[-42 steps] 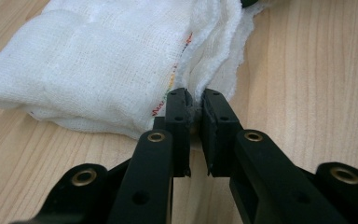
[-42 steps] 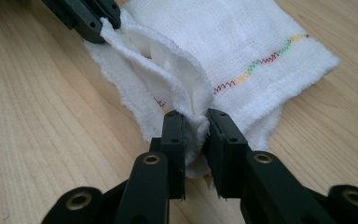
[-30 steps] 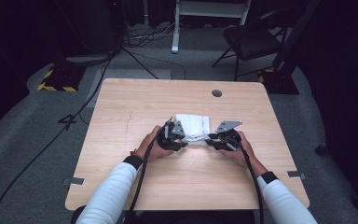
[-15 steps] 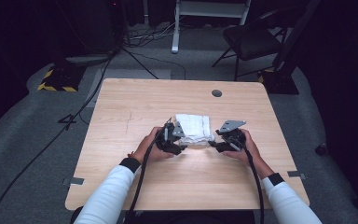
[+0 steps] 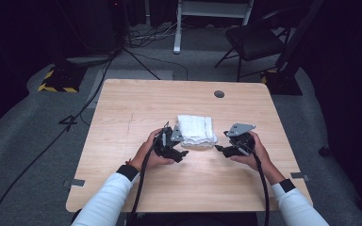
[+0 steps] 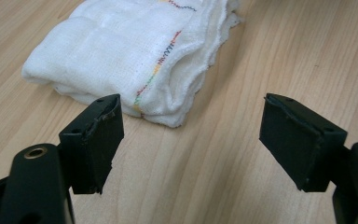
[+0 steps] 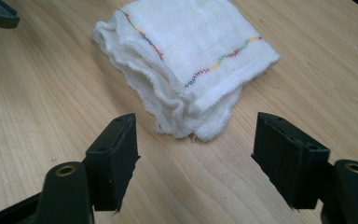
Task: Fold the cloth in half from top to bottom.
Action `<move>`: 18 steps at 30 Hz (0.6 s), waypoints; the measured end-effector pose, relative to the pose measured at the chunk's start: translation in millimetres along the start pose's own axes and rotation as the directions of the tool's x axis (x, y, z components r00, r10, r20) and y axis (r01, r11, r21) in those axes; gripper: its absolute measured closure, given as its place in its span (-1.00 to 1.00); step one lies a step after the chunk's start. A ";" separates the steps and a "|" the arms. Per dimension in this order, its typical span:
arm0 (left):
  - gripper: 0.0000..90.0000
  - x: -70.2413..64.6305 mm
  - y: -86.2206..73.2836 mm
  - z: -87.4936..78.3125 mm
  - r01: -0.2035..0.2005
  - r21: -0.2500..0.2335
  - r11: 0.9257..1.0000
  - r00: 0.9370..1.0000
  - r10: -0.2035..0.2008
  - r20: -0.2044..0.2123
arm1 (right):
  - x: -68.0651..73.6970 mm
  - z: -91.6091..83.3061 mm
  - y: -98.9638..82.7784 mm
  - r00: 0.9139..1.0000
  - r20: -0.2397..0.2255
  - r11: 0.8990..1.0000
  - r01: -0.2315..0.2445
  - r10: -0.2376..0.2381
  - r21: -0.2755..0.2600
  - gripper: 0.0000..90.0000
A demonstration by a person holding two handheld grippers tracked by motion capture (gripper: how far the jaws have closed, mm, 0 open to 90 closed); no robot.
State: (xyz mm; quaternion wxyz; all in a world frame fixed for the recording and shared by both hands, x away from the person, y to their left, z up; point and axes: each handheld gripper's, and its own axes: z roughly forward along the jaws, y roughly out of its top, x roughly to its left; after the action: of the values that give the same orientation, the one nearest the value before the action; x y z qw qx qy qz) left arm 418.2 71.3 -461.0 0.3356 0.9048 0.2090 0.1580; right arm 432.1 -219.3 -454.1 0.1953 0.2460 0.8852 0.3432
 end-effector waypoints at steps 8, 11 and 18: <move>-0.54 -4.7 -8.1 -9.1 -0.023 0.008 1.000 0.999 0.024 -0.030 | -0.5 -13.1 -6.6 1.000 0.016 1.000 0.000 -0.001 0.007 -0.34; -0.56 -5.6 -13.5 -12.4 -0.023 0.026 0.999 0.999 0.024 -0.046 | -1.0 -18.6 -10.0 1.000 0.023 1.000 -0.001 0.001 0.008 -0.34; -0.56 -6.9 -28.0 -22.9 -0.018 0.051 0.999 0.998 0.021 -0.066 | -1.6 -28.2 -20.3 0.999 0.043 1.000 0.001 -0.002 0.020 -0.34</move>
State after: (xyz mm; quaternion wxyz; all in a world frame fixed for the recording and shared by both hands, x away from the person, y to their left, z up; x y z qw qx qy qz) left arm 394.9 99.5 -464.3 0.3042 0.9092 0.2150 0.1858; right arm 412.8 -247.7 -448.7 0.2121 0.2547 0.8843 0.3289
